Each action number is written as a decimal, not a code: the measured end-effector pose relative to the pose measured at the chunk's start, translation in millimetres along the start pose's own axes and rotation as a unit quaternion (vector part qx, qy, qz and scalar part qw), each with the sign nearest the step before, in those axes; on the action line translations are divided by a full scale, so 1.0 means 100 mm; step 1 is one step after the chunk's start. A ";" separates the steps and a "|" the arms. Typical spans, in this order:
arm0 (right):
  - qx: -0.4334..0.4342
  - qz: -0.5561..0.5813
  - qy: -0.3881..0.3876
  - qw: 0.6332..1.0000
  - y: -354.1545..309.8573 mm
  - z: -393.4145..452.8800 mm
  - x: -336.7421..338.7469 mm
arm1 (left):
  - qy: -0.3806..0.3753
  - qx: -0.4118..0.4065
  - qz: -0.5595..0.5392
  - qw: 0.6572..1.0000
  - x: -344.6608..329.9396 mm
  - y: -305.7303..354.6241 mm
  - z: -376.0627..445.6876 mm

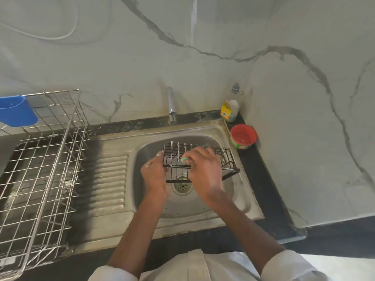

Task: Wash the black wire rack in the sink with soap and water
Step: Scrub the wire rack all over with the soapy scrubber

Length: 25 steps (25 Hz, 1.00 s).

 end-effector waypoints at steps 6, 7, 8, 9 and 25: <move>-0.204 -0.105 0.000 0.973 0.79 -0.29 0.30 | 0.031 0.039 -0.038 0.998 0.22 -0.02 0.06; -0.198 -0.098 -0.006 0.975 0.69 -0.29 0.26 | 0.030 0.037 -0.038 0.998 0.21 -0.04 0.05; -0.165 -0.082 -0.012 0.983 0.51 -0.26 0.19 | 0.030 0.032 -0.035 0.998 0.20 -0.06 0.04; -0.118 -0.065 -0.023 0.991 0.28 -0.23 0.10 | 0.032 0.024 -0.025 0.999 0.18 -0.07 0.02; 0.025 -0.012 -0.047 0.998 -0.19 -0.33 -0.06 | 0.033 0.047 -0.027 0.998 0.28 -0.08 0.03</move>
Point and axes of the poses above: each hand's wrist, its own z-axis towards the middle knuckle, its own x-axis out of the back of the hand, y = z × x, the point moved 4 cm from there along z, towards the middle knuckle, and after that the axes turned 7 degrees about x, right-handed, at the moved point
